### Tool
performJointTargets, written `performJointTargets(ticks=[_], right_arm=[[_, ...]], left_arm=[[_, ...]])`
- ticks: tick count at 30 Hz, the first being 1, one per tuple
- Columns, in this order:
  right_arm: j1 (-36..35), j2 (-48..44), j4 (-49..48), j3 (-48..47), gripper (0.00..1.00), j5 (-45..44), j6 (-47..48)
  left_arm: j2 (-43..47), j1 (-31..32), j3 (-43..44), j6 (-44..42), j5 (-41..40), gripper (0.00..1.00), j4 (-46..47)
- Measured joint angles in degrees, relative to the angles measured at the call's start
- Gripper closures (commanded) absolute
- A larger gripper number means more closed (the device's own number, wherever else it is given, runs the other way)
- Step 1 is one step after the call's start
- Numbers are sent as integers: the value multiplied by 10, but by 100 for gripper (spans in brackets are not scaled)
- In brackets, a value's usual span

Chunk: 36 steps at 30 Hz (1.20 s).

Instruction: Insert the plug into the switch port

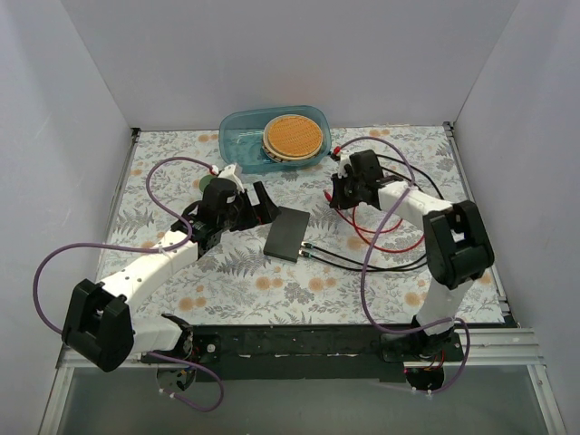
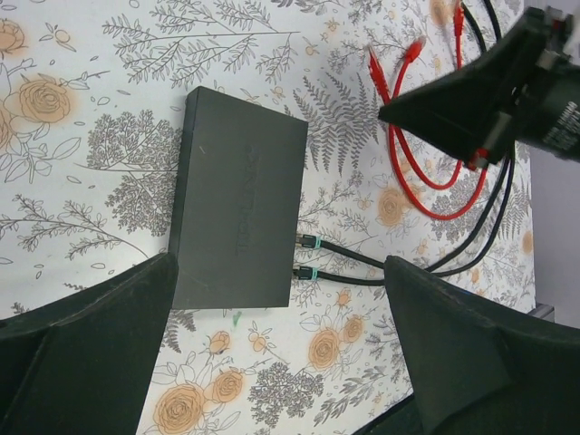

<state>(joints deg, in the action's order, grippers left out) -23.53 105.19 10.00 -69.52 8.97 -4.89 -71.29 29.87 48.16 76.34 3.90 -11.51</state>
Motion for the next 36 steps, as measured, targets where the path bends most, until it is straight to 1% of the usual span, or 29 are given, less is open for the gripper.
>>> performJointTargets(ticks=[4, 8, 9, 12, 15, 19, 25, 31, 33, 36], right_arm=[[-1, -88, -38, 64, 99, 107, 2], [-4, -131, -74, 108, 99, 218, -5], [-6, -140, -83, 121, 99, 244, -10], [-11, -167, -97, 154, 99, 309, -24], [-17, -188, -102, 160, 99, 348, -29], [-24, -218, -106, 160, 99, 376, -27], [-28, -234, -105, 161, 99, 392, -24], [-28, -236, -101, 161, 99, 401, -24], [-29, -241, -101, 161, 99, 403, -24], [-29, -249, -101, 161, 99, 407, -24]], left_arm=[[2, 0, 0, -17, 12, 3, 17], [13, 0, -2, -36, 46, 12, 53], [17, 0, -5, -41, 58, 17, 65], [23, 0, -9, -50, 97, 24, 98], [23, 3, -9, -58, 136, 27, 130], [13, 22, -9, -68, 166, 31, 158], [-29, 57, -5, -78, 178, 39, 168], [-37, 61, -4, -78, 174, 43, 172], [-37, 61, -4, -76, 171, 49, 176], [-38, 61, -4, -70, 166, 51, 183]])
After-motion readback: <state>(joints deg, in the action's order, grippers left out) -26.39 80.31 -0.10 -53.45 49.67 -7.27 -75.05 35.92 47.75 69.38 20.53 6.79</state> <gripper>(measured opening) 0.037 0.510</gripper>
